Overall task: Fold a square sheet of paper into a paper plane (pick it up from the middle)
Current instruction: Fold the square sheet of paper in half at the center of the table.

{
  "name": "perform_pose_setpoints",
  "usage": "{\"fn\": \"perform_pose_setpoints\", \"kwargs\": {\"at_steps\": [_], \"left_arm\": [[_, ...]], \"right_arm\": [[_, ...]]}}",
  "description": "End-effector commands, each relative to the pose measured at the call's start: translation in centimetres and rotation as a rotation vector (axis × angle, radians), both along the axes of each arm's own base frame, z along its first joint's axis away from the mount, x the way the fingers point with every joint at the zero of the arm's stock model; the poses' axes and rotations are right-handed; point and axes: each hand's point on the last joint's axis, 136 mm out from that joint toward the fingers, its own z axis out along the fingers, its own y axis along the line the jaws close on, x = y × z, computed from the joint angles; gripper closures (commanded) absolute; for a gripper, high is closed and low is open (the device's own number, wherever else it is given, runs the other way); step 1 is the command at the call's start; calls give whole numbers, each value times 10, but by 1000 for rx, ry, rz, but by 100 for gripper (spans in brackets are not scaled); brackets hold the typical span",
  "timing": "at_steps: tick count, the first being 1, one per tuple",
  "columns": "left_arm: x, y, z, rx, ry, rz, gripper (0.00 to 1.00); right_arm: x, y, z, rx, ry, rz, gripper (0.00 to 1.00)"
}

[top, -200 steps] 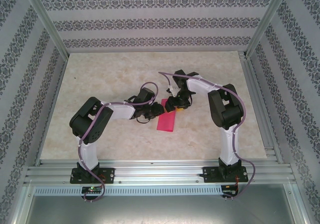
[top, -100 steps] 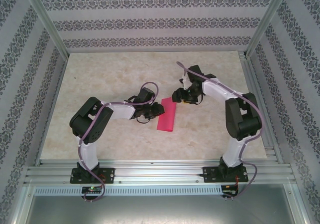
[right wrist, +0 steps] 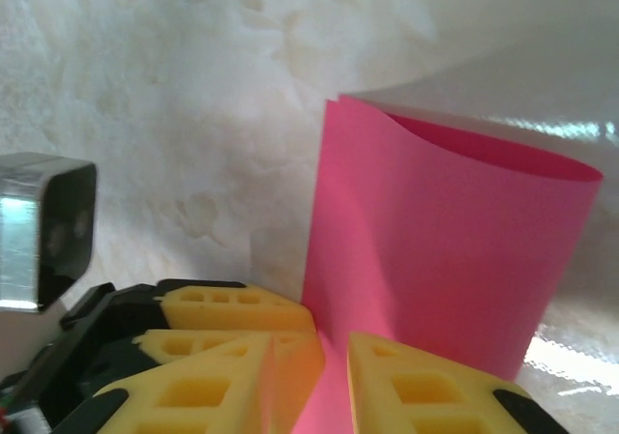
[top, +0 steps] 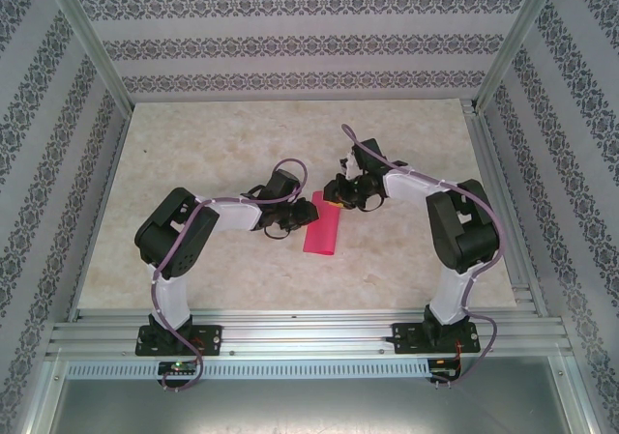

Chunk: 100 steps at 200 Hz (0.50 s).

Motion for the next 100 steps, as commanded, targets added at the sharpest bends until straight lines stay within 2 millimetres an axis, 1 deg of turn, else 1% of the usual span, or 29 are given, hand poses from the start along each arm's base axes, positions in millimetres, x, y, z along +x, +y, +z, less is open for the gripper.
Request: {"fn": "perform_pose_setpoints", "kwargs": {"at_steps": [1, 15, 48, 73, 100], "left_arm": [[-8, 5, -24, 65, 41, -17, 75], [-7, 5, -23, 63, 40, -18, 74], [-8, 6, -24, 66, 42, -15, 74], [-8, 5, -26, 67, 45, -19, 74], [-9, 4, -28, 63, 52, -23, 74]], "right_arm": [[0, 6, -10, 64, 40, -7, 74], [-4, 4, -19, 36, 48, -2, 73], [-5, -14, -39, -57, 73, -13, 71], [-5, -23, -44, -108, 78, -15, 70], [-11, -32, -57, -170, 105, -9, 68]]}}
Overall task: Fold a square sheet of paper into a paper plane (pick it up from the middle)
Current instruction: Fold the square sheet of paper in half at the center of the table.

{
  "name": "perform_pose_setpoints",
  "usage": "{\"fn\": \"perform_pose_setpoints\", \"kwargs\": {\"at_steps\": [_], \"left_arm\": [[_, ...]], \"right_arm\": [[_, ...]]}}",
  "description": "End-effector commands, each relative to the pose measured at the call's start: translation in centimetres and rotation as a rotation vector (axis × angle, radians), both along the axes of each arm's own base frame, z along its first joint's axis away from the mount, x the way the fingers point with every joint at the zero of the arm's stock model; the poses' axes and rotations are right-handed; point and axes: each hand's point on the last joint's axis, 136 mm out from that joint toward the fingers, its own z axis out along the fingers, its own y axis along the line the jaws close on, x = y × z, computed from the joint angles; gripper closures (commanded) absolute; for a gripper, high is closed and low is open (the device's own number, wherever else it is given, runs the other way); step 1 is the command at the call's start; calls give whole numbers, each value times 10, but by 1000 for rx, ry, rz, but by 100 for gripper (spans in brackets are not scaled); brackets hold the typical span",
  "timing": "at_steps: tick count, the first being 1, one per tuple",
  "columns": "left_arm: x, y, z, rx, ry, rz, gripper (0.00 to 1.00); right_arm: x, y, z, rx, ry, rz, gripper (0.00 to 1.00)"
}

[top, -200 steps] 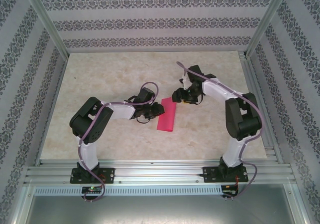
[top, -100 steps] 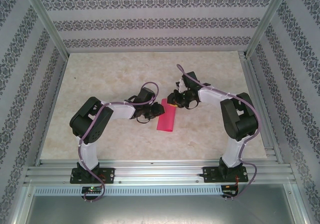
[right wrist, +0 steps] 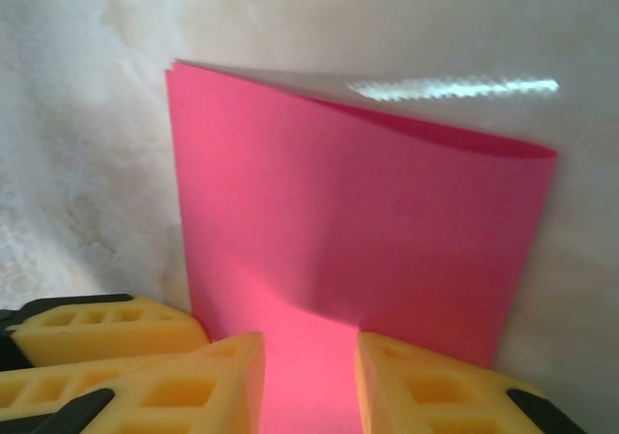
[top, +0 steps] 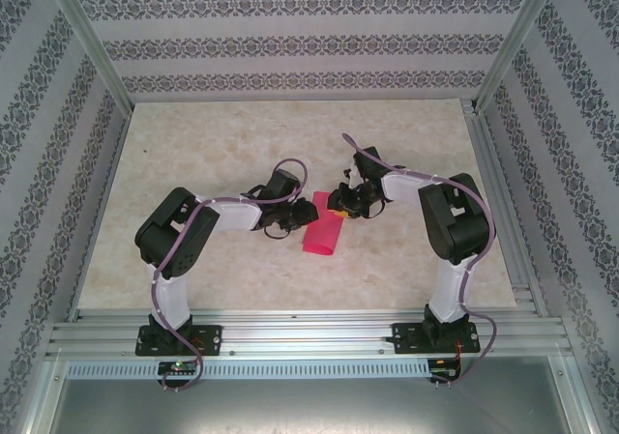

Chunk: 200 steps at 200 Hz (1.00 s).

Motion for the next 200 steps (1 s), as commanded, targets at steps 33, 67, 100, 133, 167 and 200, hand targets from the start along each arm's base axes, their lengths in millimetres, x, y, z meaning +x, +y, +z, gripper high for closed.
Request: {"fn": "perform_pose_setpoints", "kwargs": {"at_steps": [33, 67, 100, 133, 167, 200], "left_arm": [[-10, 5, -29, 65, 57, -20, 74], [-10, 5, -29, 68, 56, -23, 74], [-10, 5, -28, 69, 56, -30, 74], [-10, 5, -30, 71, 60, -31, 74], [-9, 4, -29, 68, 59, -30, 74], [-10, 4, -29, 68, 61, -34, 74]], "right_arm": [[-4, -9, -12, -44, 15, 16, 67], [18, 0, 32, 90, -85, -12, 66], [34, -2, 39, 149, -101, -32, 66], [42, -7, 19, 108, -57, -42, 65], [34, -19, -15, 27, -2, -53, 65], [32, -20, -20, 36, -6, -44, 65]]}}
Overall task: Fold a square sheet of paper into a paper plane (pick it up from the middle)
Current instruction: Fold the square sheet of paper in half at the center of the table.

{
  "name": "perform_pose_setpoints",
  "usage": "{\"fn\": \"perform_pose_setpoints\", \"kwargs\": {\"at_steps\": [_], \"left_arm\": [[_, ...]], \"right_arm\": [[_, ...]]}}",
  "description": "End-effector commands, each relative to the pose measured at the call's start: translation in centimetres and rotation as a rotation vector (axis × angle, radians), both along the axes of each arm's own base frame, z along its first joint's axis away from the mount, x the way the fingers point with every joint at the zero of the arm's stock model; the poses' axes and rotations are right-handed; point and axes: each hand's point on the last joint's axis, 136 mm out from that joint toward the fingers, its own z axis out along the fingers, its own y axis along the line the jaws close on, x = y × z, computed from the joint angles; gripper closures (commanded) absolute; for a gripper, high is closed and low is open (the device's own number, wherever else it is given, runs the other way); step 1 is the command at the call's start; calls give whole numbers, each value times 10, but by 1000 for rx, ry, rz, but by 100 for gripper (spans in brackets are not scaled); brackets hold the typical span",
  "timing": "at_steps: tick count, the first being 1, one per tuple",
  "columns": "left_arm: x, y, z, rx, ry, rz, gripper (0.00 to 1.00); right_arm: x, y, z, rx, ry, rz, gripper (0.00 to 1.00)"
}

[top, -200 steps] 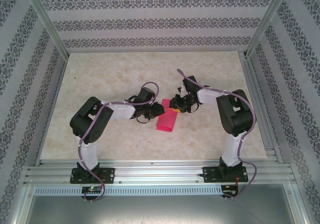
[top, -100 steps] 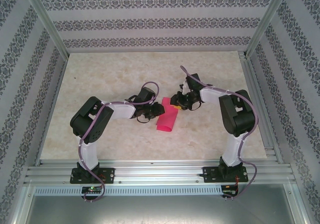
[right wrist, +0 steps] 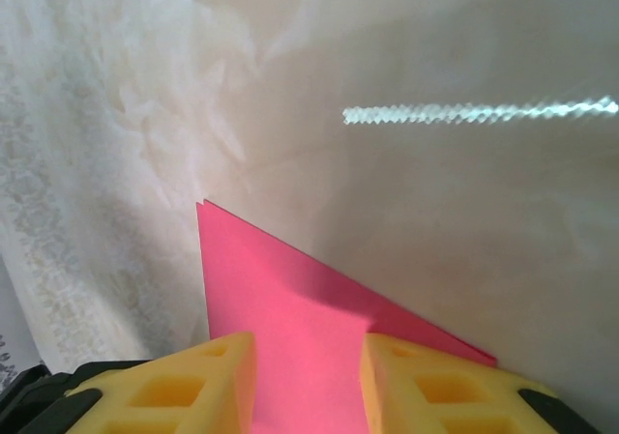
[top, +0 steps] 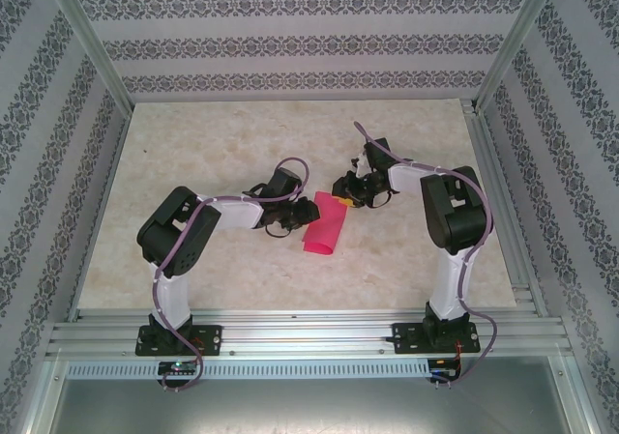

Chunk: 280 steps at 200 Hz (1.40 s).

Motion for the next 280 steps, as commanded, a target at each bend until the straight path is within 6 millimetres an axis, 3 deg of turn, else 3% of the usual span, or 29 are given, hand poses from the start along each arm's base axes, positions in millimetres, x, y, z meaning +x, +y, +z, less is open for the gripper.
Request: {"fn": "perform_pose_setpoints", "kwargs": {"at_steps": [1, 56, 84, 122, 142, 163, 193, 214, 254, 280], "left_arm": [[-12, 8, -29, 70, 52, -21, 74], [-14, 9, -30, 76, 55, -24, 74], [-12, 6, -29, 74, 53, -28, 74], [-11, 6, -28, 74, 53, -28, 74], [-12, 6, -29, 74, 53, -28, 74], [-12, 5, -27, 72, 50, -28, 74], [-13, 5, -26, 72, 49, -29, 74], [-13, 4, -26, 72, 47, -29, 75], [-13, 3, -27, 73, 46, -29, 74], [-14, 4, -26, 75, 46, -28, 74]], "right_arm": [[-8, -7, -22, -42, 22, 11, 65], [13, 1, 35, 112, -107, 1, 63], [18, -7, 21, 100, -80, -21, 63], [12, -14, -16, 45, 10, -41, 63], [9, -17, -21, 20, 15, -41, 63], [9, -17, 0, 33, -25, -36, 63], [-4, -5, 49, 97, -115, 7, 62], [-20, 5, 58, 155, -106, 18, 62], [-51, 20, 25, 151, -22, 42, 62], [-63, 10, -6, 75, 33, 32, 63]]}}
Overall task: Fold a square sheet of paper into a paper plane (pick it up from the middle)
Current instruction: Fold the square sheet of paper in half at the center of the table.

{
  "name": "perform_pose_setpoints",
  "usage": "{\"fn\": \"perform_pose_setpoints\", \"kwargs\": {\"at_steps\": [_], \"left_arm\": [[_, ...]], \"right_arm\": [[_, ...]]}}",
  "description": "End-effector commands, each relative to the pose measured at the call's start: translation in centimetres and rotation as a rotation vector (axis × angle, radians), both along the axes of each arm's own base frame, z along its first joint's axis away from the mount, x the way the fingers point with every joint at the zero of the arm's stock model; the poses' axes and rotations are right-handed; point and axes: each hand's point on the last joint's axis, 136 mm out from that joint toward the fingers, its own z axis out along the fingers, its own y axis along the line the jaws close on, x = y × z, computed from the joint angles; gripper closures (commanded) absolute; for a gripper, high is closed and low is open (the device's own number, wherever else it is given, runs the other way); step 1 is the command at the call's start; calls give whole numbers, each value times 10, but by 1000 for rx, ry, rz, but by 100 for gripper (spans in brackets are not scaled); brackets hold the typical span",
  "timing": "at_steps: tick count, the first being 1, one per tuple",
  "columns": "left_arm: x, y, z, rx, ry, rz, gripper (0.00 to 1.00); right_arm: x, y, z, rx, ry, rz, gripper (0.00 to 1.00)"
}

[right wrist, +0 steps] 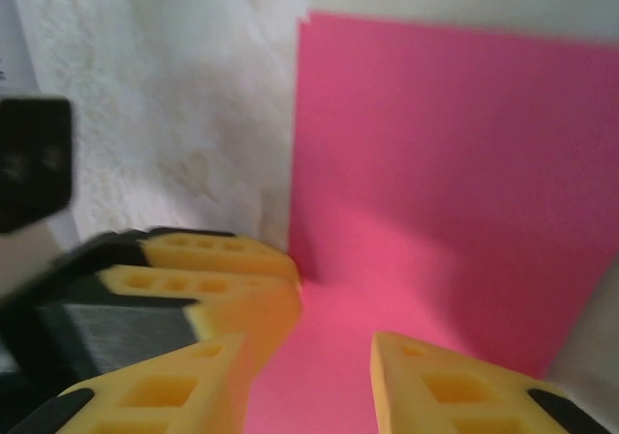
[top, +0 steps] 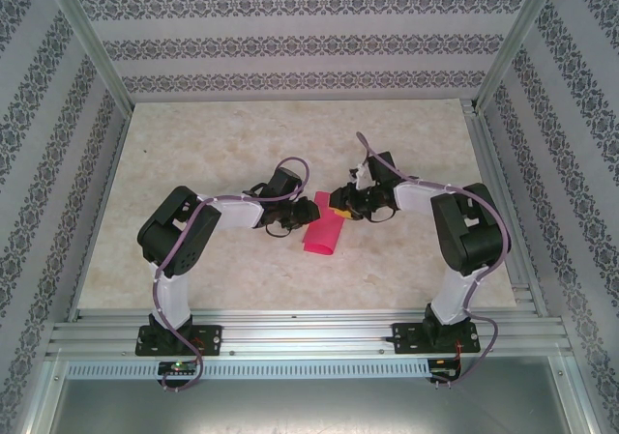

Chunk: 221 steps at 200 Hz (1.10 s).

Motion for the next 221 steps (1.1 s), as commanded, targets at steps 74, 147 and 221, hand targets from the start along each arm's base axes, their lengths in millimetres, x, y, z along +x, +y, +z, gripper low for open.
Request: {"fn": "perform_pose_setpoints", "kwargs": {"at_steps": [74, 147, 221], "left_arm": [[-15, 5, -28, 77, 49, -28, 74], [-15, 2, -26, 70, 49, -31, 74], [-16, 2, -27, 71, 51, -35, 74]], "right_arm": [[-21, 5, 9, -7, -13, 52, 62], [-57, 4, -31, -23, 73, 66, 61], [-68, 19, 11, 26, -13, 116, 60]]}}
